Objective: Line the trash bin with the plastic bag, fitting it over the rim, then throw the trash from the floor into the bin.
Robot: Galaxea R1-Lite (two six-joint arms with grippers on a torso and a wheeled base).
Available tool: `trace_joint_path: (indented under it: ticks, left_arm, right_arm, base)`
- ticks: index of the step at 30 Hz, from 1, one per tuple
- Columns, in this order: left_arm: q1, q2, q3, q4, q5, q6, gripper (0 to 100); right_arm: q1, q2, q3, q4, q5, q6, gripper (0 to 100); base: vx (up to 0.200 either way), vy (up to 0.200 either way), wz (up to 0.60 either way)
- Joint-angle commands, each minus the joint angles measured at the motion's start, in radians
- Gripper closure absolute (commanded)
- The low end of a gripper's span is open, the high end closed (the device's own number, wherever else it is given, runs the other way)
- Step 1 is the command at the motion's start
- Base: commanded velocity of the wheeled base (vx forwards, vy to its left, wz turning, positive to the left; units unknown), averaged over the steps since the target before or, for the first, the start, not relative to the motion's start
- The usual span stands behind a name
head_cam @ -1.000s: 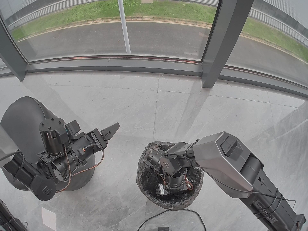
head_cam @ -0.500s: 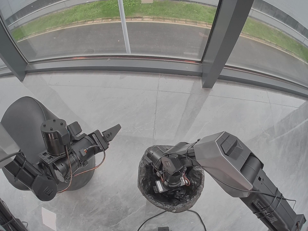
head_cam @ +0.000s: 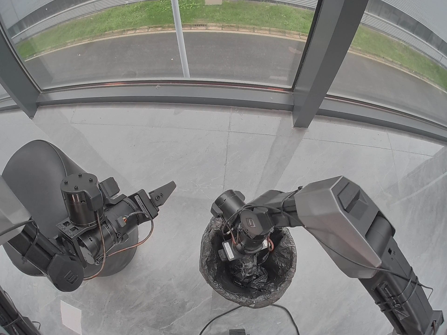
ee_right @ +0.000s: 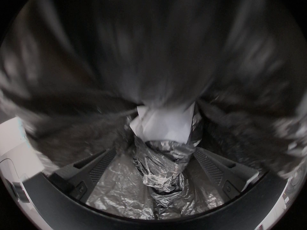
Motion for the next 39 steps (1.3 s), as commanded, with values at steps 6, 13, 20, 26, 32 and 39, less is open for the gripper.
trace_joint_path:
  ticks: [6,13,20,26,32,39]
  left_arm:
    - [-0.002,-0.007,0.004,-0.002,0.001,0.001,0]
    - [-0.003,-0.011,0.008,-0.002,0.001,0.001,0]
    - [-0.017,-0.022,0.014,-0.002,0.001,0.001,0]
    - [-0.035,-0.033,0.020,-0.009,0.004,0.003,0]
    - [-0.042,-0.045,0.043,-0.071,0.004,0.006,0]
    - [-0.109,-0.211,0.097,-0.105,0.083,0.165,0]
  right_arm:
    - [0.024,-0.202,0.000,0.014,-0.004,-0.021,0]
    - [0.083,-0.283,0.000,0.080,-0.028,-0.022,0]
    - [0.139,-0.369,0.000,0.193,-0.071,-0.033,0]
    - [0.202,-0.447,0.000,0.310,-0.137,-0.045,0]
    - [0.211,-0.522,0.000,0.425,-0.168,-0.039,0]
    - [0.288,-0.687,0.000,0.621,-0.318,0.012,0]
  base:
    - [0.000,0.000,0.00]
    - [0.000,0.000,0.00]
    - [0.000,0.000,0.00]
    - [0.000,0.000,0.00]
    - [0.000,0.000,0.00]
    - [0.000,0.000,0.00]
